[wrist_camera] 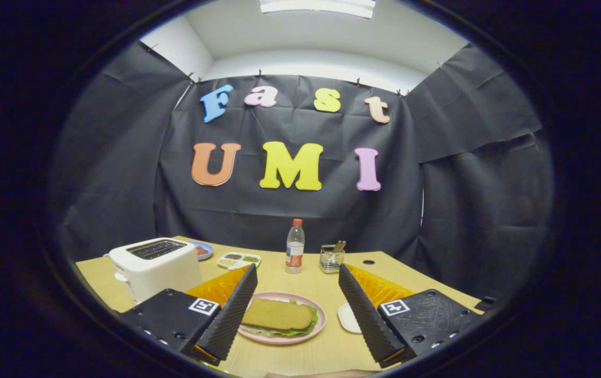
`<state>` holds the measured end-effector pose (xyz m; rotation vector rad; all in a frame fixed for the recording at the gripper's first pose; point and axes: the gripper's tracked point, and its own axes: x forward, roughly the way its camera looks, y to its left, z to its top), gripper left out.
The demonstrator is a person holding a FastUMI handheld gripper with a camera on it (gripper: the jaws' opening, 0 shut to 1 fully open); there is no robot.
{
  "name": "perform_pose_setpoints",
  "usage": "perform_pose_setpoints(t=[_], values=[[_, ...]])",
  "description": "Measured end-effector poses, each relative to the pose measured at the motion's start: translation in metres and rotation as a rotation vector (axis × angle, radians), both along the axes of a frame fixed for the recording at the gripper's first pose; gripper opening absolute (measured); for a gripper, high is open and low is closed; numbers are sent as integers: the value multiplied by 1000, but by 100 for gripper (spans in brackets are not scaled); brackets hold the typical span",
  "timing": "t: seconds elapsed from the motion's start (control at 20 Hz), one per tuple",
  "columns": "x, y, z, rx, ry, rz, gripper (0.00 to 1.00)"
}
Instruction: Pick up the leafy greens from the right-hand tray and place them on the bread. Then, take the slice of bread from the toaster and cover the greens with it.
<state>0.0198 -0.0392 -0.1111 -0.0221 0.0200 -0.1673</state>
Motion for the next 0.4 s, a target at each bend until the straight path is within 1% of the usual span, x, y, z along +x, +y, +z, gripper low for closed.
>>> perform_pose_setpoints(t=[0.15, 0.4], values=[[-17, -3, 11, 18, 16, -5, 95], [-37, 3, 47, 24, -44, 25, 95]])
